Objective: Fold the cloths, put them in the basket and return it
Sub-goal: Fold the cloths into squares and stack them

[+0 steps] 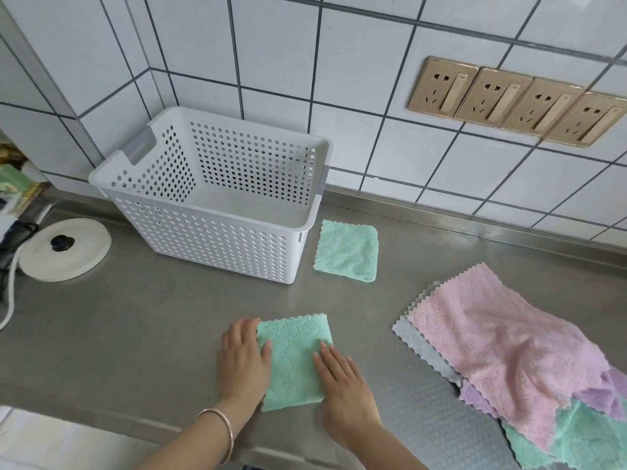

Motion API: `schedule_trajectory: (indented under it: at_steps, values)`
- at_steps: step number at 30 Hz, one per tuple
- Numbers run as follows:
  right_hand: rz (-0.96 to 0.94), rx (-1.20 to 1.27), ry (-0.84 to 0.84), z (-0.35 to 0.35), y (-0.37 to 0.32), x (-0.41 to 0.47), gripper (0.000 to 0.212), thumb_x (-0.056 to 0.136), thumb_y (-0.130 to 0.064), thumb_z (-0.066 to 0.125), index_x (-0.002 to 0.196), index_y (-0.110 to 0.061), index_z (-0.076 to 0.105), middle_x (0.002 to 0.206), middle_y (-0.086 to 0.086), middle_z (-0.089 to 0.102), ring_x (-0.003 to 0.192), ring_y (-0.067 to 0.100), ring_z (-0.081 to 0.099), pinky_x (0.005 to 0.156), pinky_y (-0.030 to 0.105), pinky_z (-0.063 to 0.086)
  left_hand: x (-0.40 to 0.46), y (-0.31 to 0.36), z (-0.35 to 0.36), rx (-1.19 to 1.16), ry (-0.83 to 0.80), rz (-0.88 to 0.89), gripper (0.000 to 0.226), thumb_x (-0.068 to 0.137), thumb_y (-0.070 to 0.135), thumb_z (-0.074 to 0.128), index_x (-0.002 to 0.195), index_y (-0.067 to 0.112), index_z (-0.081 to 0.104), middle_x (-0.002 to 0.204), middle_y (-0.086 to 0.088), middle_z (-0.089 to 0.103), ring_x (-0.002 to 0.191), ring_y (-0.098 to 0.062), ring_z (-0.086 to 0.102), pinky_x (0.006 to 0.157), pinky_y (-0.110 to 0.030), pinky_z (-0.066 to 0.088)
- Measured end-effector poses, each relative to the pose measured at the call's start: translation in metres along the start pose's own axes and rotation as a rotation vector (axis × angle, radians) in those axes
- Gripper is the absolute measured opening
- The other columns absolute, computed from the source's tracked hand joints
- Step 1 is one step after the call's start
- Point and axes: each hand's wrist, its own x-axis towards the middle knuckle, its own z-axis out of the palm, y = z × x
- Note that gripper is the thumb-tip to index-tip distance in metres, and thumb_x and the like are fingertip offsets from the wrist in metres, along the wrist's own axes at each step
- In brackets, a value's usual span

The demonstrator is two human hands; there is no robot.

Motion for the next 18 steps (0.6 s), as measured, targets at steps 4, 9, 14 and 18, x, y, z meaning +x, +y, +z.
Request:
schedule_trajectory:
  at_steps: [4, 9, 14, 18]
  values:
    - [-0.079, -0.021, 0.015, 0.004, 0.009, 0.008, 0.059, 0.077, -0.042, 0.039, 0.131, -0.022, 0.047, 0.154, -0.004, 0.023, 0.145, 0.015, 0.009, 0.104, 0.034, 0.021, -0.028, 0.003, 0.021, 0.261, -0.185, 0.342, 0.059, 0.079, 0.045, 0.039, 0.128, 0.015, 0.049, 0.135, -0.001, 0.055, 0.131, -0.018, 0.034, 0.109, -0.044, 0.016]
    - [-0.089, -0.067, 0.048, 0.020, 0.021, 0.014, 0.081, 0.080, -0.048, 0.039, 0.149, -0.017, 0.011, 0.157, 0.000, -0.010, 0.145, 0.014, -0.009, 0.110, 0.035, 0.005, -0.032, -0.004, 0.037, 0.340, -0.218, 0.282, 0.070, 0.080, 0.056, 0.036, 0.136, 0.015, 0.035, 0.145, -0.003, 0.042, 0.145, -0.011, -0.008, 0.111, -0.045, 0.006]
    - [-0.088, -0.082, 0.095, 0.035, 0.016, 0.007, 0.081, 0.082, -0.051, 0.039, 0.148, -0.014, 0.010, 0.158, 0.004, -0.004, 0.145, 0.019, -0.003, 0.112, 0.032, 0.007, -0.030, -0.013, 0.039, 0.332, -0.226, 0.307, 0.070, 0.080, 0.057, 0.037, 0.137, 0.016, 0.035, 0.148, -0.001, 0.036, 0.145, -0.012, -0.009, 0.110, -0.045, 0.008]
    - [-0.022, -0.024, 0.132, 0.044, -0.017, 0.020, 0.087, 0.080, -0.056, 0.040, 0.149, -0.015, 0.006, 0.158, 0.006, -0.004, 0.146, 0.020, -0.006, 0.111, 0.029, 0.006, -0.009, -0.039, 0.027, 0.374, -0.228, 0.380, 0.070, 0.080, 0.058, 0.037, 0.138, 0.018, 0.035, 0.152, 0.002, 0.024, 0.145, -0.012, -0.008, 0.110, -0.046, 0.007]
